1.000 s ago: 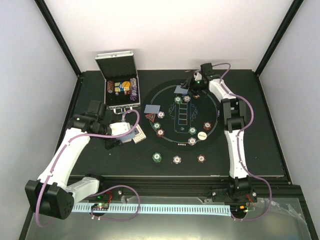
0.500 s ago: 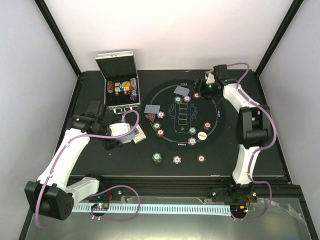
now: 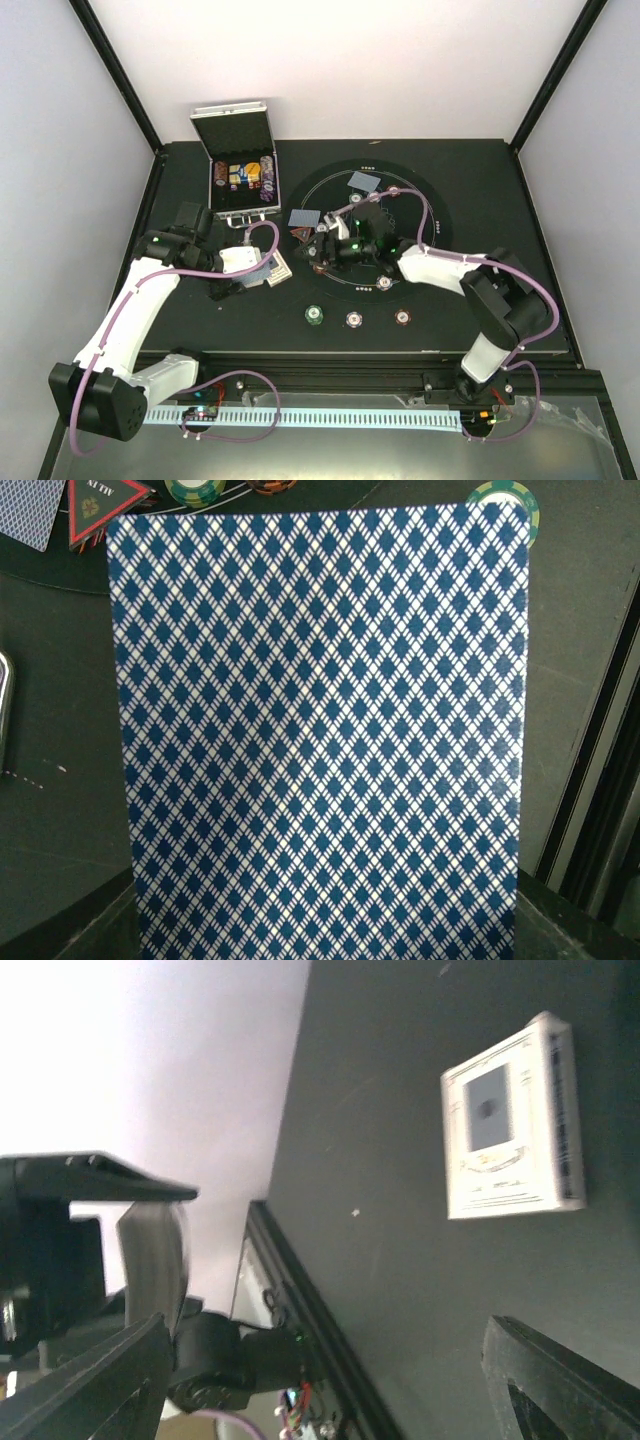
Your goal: Distribute texas hold em gaming equipment
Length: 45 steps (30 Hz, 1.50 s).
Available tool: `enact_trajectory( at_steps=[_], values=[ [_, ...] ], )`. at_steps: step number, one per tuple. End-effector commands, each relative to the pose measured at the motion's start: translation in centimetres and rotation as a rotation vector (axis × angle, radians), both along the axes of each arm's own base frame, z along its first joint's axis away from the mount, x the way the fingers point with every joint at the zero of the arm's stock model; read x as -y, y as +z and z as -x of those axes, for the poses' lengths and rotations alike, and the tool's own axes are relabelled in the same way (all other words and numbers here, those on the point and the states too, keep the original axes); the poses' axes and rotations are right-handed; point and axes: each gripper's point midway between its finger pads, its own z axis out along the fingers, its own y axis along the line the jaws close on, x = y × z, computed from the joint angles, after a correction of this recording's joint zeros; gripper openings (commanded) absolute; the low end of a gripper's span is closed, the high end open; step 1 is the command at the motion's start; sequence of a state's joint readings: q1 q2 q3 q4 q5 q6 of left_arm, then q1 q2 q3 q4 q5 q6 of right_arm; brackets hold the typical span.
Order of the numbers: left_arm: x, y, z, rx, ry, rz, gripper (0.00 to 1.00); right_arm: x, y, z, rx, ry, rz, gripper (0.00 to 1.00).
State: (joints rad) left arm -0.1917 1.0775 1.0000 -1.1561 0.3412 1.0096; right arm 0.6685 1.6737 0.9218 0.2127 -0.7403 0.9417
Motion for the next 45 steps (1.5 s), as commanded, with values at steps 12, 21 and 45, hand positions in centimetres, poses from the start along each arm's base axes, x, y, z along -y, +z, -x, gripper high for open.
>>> enact_trajectory(
  at_steps=[12,21,45],
  values=[
    [0.5,1.4,-0.1,0.028,-0.012,0.022,0.02,-7.9,4.4,5.7,-0.017,0.175,-0.248,0.87],
    [0.6,1.4,-0.1,0.028,-0.016,0.027,0.02,-11.0,3.3,6.3,-0.051,0.223,-0.222,0.85],
    [0.7,1.7,-0.4,0.043,-0.017,0.027,0.02,-8.8,0.2,4.4,-0.085,0.182,-0.141,0.56]
  ],
)
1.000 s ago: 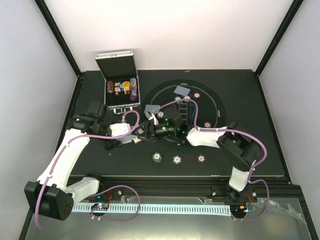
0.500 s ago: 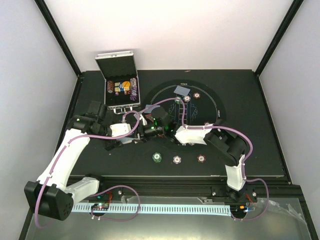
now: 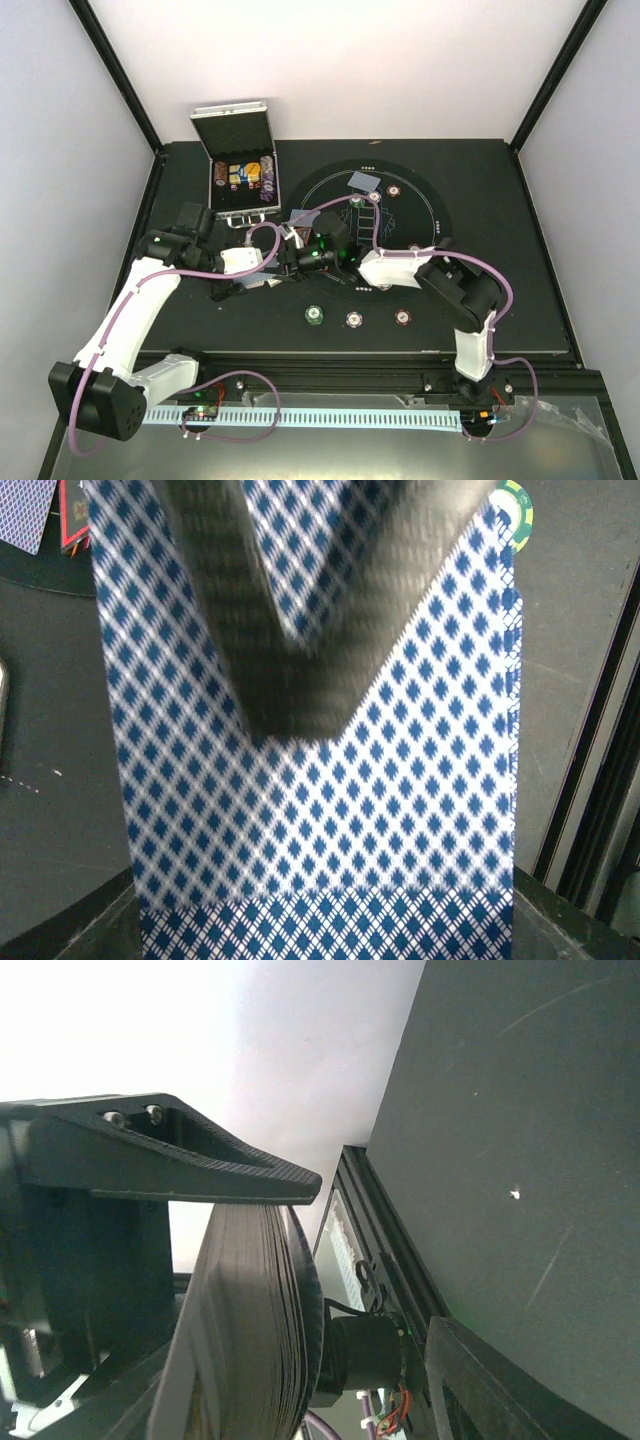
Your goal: Distribute texas hold em gaming equipment
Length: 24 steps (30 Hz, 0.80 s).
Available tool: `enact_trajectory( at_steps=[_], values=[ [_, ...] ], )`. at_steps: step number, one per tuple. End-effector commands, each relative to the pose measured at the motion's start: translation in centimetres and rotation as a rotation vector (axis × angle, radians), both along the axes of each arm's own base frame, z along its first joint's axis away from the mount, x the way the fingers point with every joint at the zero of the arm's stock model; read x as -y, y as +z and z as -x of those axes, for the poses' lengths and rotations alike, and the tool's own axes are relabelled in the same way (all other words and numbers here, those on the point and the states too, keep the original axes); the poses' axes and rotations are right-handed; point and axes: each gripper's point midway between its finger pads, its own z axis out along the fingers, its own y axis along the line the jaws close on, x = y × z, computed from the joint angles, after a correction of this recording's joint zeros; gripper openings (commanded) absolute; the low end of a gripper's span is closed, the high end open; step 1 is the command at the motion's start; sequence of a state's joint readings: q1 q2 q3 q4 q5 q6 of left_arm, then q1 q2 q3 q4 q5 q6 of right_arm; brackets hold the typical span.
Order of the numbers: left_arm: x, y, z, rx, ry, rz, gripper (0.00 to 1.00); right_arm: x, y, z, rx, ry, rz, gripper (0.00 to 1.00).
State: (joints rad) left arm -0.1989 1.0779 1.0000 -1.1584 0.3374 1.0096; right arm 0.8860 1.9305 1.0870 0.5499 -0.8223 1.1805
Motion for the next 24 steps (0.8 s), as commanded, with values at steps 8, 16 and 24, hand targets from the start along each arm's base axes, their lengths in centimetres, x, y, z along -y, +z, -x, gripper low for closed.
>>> enact_trajectory(
  at_steps=[8,16,24],
  values=[
    [0.6,1.6,-0.5,0.044,-0.01,0.031,0.02,2.6,0.7,-1.0,0.039,-0.045,0.052,0.45],
    [0.5,1.6,-0.4,0.047,-0.007,0.028,0.01,3.5,1.6,-1.4,0.069,-0.065,0.074,0.25],
    [0.5,1.7,-0.4,0.048,-0.008,0.03,0.02,4.8,1.5,-1.9,0.084,-0.079,0.106,0.23]
  ],
)
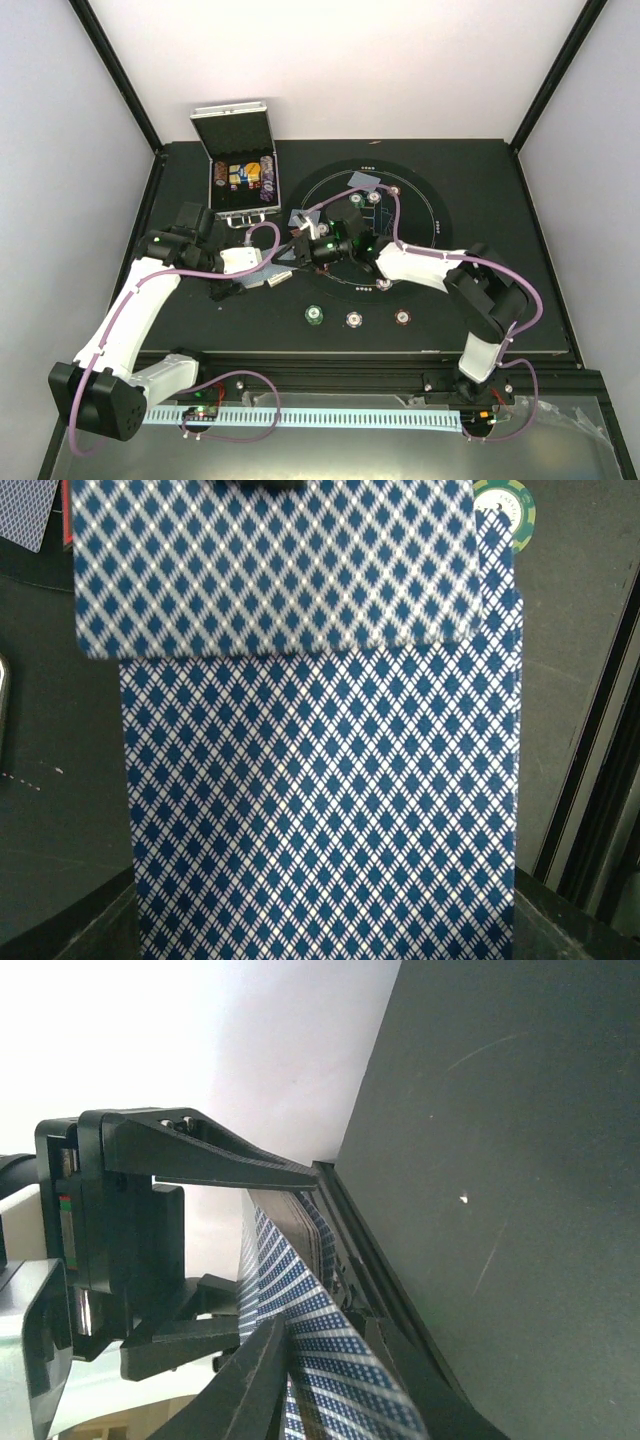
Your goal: Distribute texas hold em gaming equipment
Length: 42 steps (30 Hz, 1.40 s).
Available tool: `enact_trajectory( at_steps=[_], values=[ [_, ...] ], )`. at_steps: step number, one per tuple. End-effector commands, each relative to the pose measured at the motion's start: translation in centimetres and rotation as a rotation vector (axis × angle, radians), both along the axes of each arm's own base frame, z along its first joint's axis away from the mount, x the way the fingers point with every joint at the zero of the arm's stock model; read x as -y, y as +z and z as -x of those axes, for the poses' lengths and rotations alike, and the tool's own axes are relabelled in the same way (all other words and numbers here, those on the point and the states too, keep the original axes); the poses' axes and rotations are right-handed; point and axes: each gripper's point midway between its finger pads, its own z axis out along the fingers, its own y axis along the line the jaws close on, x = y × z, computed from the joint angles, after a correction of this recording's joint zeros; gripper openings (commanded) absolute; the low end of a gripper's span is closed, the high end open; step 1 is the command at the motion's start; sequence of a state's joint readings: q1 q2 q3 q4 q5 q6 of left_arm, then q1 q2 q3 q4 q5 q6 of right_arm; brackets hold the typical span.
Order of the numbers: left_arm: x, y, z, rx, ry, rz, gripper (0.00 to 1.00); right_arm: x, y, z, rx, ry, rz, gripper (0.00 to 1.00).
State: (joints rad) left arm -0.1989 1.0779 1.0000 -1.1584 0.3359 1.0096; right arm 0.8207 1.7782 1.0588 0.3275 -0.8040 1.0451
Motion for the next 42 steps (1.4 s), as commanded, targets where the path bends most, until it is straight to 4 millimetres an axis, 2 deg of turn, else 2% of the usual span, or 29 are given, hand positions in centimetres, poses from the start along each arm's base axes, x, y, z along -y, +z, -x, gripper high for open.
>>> enact_trajectory(
  at_steps=[1,10,18,20,24,31,34,38,42],
  values=[
    [0.6,1.7,-0.4,0.048,-0.008,0.032,0.02,1.4,-0.4,-0.6,0.012,-0.032,0.044,0.23],
    [0.5,1.7,-0.5,0.05,-0.007,0.03,0.02,2.8,-0.4,-1.2,0.026,-0.045,0.072,0.19],
    [0.5,1.7,-0.5,0.049,-0.008,0.027,0.02,5.1,-0.2,-2.4,0.045,-0.084,0.101,0.06],
    [0.5,1.7,-0.5,0.051,-0.007,0.025,0.02,6.5,-0.9,-2.8,0.031,-0.107,0.123,0.01],
    [0.4,1.6,-0.5,0.049,-0.006,0.023,0.02,9.6,-2.4,-3.8,0.009,-0.158,0.155,0.01],
    [0.4,1.7,-0.5,0.051,-0.008,0.022,0.02,17.8,-8.0,-6.0,-0.039,-0.314,0.316,0.01],
    [0.4,1.6,-0.5,0.05,-0.007,0.021,0.01,20.5,-10.1,-6.3,-0.056,-0.364,0.389,0.01],
    [0.4,1.6,-0.5,0.049,-0.01,0.023,0.02,22.7,-11.7,-6.8,-0.065,-0.407,0.464,0.01],
    [0.4,1.6,-0.5,0.049,-0.009,0.02,0.01,23.5,-12.3,-7.3,-0.06,-0.419,0.512,0.01]
  ],
)
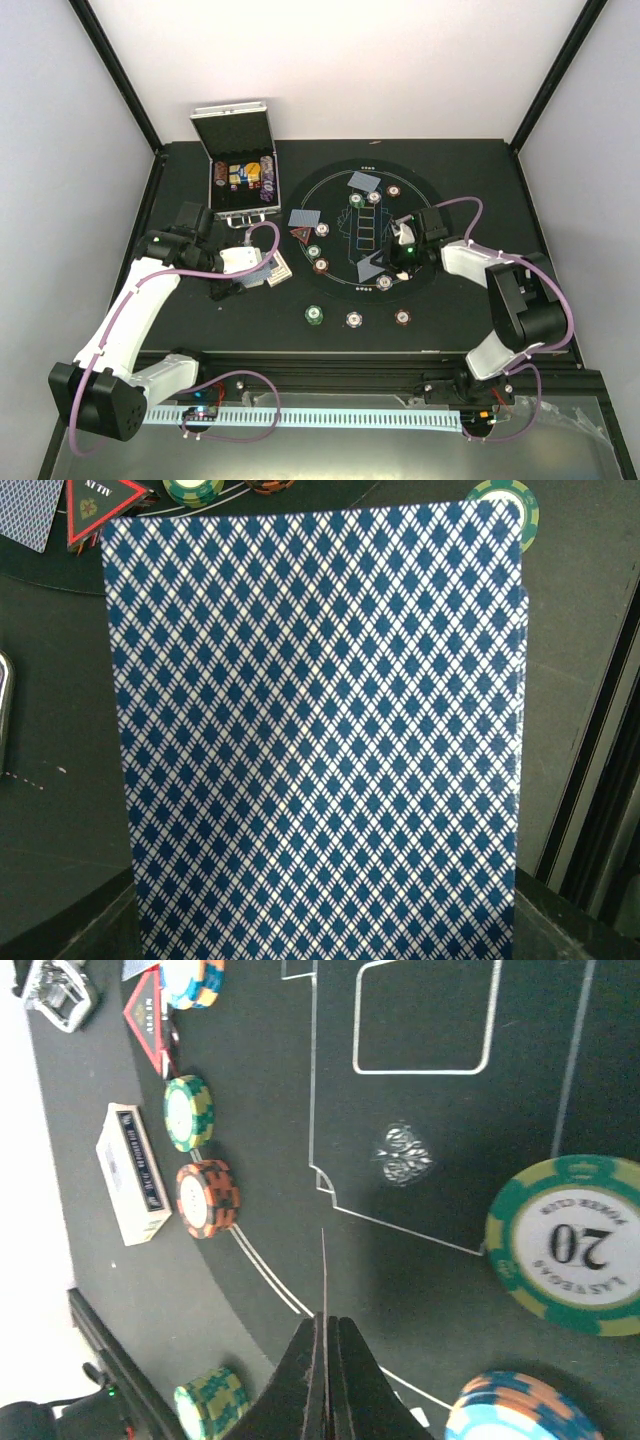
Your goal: Distribute texas hold em gaming equipment
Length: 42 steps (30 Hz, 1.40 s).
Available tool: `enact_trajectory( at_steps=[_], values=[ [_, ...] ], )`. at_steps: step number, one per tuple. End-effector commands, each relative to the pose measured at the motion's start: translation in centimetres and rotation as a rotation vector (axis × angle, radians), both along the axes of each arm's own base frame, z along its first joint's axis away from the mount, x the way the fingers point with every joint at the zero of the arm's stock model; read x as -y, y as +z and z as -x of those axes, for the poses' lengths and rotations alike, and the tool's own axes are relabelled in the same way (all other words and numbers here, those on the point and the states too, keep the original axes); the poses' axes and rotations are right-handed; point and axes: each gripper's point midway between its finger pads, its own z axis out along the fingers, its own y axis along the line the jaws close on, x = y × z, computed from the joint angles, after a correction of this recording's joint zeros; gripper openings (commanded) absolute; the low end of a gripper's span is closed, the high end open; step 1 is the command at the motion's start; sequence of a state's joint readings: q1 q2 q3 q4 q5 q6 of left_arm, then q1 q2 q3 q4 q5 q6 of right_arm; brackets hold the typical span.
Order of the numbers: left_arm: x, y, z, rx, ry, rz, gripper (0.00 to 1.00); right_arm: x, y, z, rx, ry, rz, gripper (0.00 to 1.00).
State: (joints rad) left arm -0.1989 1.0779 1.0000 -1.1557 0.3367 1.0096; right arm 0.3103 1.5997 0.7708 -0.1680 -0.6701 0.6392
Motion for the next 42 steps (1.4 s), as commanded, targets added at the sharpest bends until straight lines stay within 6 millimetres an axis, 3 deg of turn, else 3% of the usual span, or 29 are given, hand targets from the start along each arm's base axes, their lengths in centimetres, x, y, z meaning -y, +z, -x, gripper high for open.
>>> enact_trajectory(
  at_steps=[1,12,17,23,28,30,32,34,38,42],
  values=[
    [0.4,1.6,-0.5,0.047,-0.008,0.019,0.02,1.1,-0.4,-0.8,0.032,0.006,0.082,0.01],
    [0.3,1.5,-0.5,0.048,-0.007,0.012,0.01,-0.1,-1.7,-1.8,-0.013,0.031,0.033,0.03],
    [0.2,1.5,-0.5,0.049,-0.006,0.01,0.02,1.7,-1.7,-2.2,0.017,0.002,0.167,0.18],
    [0.4,1.5,-0.4,0.045,-0.011,0.019,0.02,4.1,-0.2,-2.5,0.071,-0.037,0.308,0.41],
    [0.4,1.6,-0.4,0.045,-0.014,0.021,0.01,5.9,1.3,-3.1,0.111,-0.088,0.407,0.48],
    [0.4,1.6,-0.3,0.046,-0.014,0.02,0.02,5.7,2.4,-3.2,0.135,-0.099,0.392,0.51],
    [0.5,1.6,-0.4,0.047,-0.016,0.022,0.01,4.5,3.9,-3.1,0.164,-0.091,0.328,0.58],
    [0.5,1.6,-0.4,0.044,-0.016,0.027,0.02,1.9,5.7,-2.4,0.195,-0.056,0.221,0.65],
    [0.9,1.7,-0.4,0.039,-0.021,0.042,0.02,-6.0,9.3,0.7,0.214,0.091,-0.056,0.77],
    [1.1,1.9,-0.3,0.037,-0.027,0.054,0.02,-13.6,12.6,4.4,0.198,0.235,-0.292,0.82]
  ],
)
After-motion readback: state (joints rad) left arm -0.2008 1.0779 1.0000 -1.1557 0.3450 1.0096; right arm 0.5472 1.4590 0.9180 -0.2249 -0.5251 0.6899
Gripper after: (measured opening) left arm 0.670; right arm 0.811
